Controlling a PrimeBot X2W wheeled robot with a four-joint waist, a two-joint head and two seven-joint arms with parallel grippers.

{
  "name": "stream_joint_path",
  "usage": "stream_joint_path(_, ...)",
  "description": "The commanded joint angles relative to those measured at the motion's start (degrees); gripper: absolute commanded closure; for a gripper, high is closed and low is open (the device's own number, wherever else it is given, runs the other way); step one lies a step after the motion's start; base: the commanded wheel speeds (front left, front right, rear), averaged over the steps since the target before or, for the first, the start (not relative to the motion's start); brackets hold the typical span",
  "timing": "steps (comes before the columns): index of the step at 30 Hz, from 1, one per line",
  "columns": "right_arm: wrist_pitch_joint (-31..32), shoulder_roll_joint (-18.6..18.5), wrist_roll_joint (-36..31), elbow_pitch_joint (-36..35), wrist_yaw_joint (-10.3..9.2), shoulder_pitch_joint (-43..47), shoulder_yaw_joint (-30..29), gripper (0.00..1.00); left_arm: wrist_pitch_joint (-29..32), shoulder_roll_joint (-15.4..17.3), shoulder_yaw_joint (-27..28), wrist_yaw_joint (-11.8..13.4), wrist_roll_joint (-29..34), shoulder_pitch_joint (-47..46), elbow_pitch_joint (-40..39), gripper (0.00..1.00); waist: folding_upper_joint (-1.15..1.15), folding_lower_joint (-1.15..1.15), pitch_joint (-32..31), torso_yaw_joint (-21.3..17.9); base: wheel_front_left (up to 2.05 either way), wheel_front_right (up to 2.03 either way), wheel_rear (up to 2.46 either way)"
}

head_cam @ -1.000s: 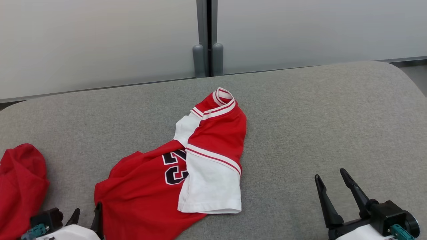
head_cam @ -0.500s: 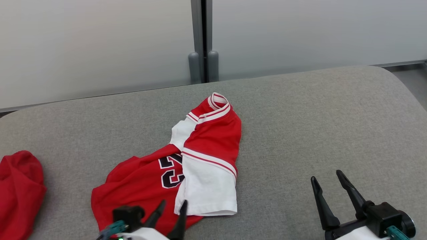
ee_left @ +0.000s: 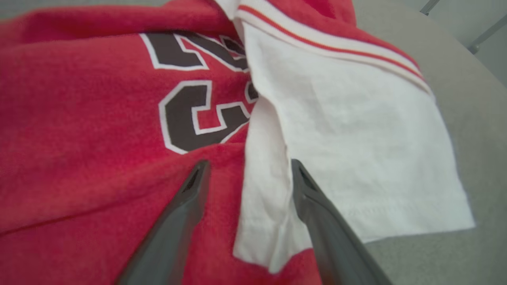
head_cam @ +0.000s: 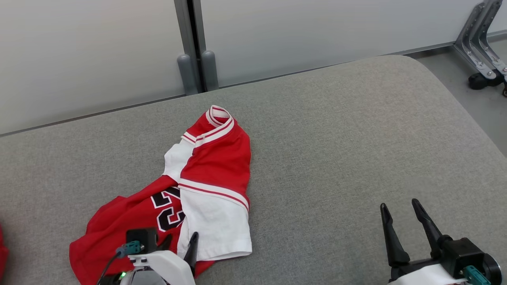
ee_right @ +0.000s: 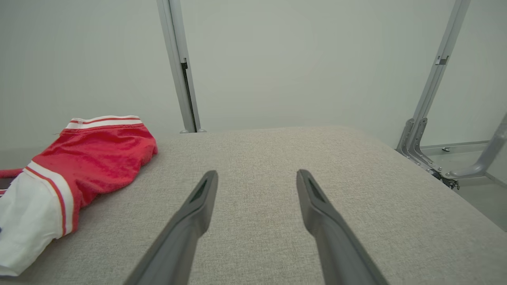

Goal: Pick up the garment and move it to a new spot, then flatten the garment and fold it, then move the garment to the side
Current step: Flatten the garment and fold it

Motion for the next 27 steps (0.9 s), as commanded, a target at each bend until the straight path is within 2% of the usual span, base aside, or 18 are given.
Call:
stream_joint_path(1,-0.26,-0.03,-0.03,0.1,0.01,0.31,-0.11,0.0,-0.32,0.48,0.51,0.11,-0.65,0.25,0.34,0.0,0.0,0.0,0.17,-0.34,0.0,0.0,0.0)
stream_joint_path(3,-0.26,0.05,-0.12,0.08,0.01,0.21,-0.29,0.0,-0.46,0.61,0.68,-0.54,-1.13,0.81,0.48,0.0,0.0,0.0,0.19,-0.6,0.0,0.0,0.0)
stream_joint_path(4,-0.26,0.1,-0.15,0.03,0.01,0.1,-0.31,0.0,-0.3,0.53,0.69,-1.13,-1.54,1.12,0.18,0.26,0.0,0.0,0.2,-0.73,0.0,0.0,0.0)
stream_joint_path(5,-0.26,0.17,-0.18,0.0,0.01,-0.09,-0.28,0.0,-0.33,0.52,0.72,-1.73,-1.81,1.23,-0.3,0.66,0.0,0.0,0.24,-0.86,0.0,0.0,0.0)
stream_joint_path(6,-0.26,0.22,-0.22,-0.05,0.01,-0.29,-0.2,0.0,0.01,0.71,0.29,-2.45,-1.78,1.3,-0.83,1.0,0.0,0.0,0.28,-1.0,0.0,0.0,0.0)
stream_joint_path(9,-0.26,0.27,-0.12,-0.06,0.01,-0.87,0.03,0.0,1.39,0.87,-1.38,-3.99,-1.22,0.95,-3.19,1.0,0.0,0.0,0.36,-1.42,0.0,0.0,0.0)
stream_joint_path(13,-0.26,0.34,-0.16,0.09,0.01,-1.19,0.39,0.0,2.99,2.02,-3.69,-1.99,2.32,-1.68,-9.35,1.0,0.0,0.0,0.38,-2.84,0.0,0.0,0.0)
stream_joint_path(16,-0.26,0.36,-0.02,0.01,0.01,-1.42,0.29,0.0,7.1,3.03,-6.68,-1.41,5.37,-4.43,-15.62,1.0,0.0,0.0,0.85,-4.18,0.0,0.0,0.0)
stream_joint_path(19,-0.26,0.5,0.33,0.24,0.01,-1.91,0.62,0.0,12.64,2.1,-10.65,-2.8,8.13,-9.58,-18.25,1.0,0.0,0.0,1.69,-5.67,0.0,0.0,0.0)
stream_joint_path(23,-0.26,0.73,1.0,0.68,0.01,-3.04,1.61,0.0,18.57,-2.31,-15.78,-6.27,10.77,-17.85,-12.81,1.0,0.0,0.0,3.05,-8.28,0.0,0.0,0.0)
stream_joint_path(27,-0.26,0.85,1.76,1.24,0.01,-4.05,2.58,0.0,17.47,-8.1,-18.11,-11.07,11.32,-24.17,-2.75,1.0,0.0,0.0,4.14,-11.13,0.0,0.0,0.0)
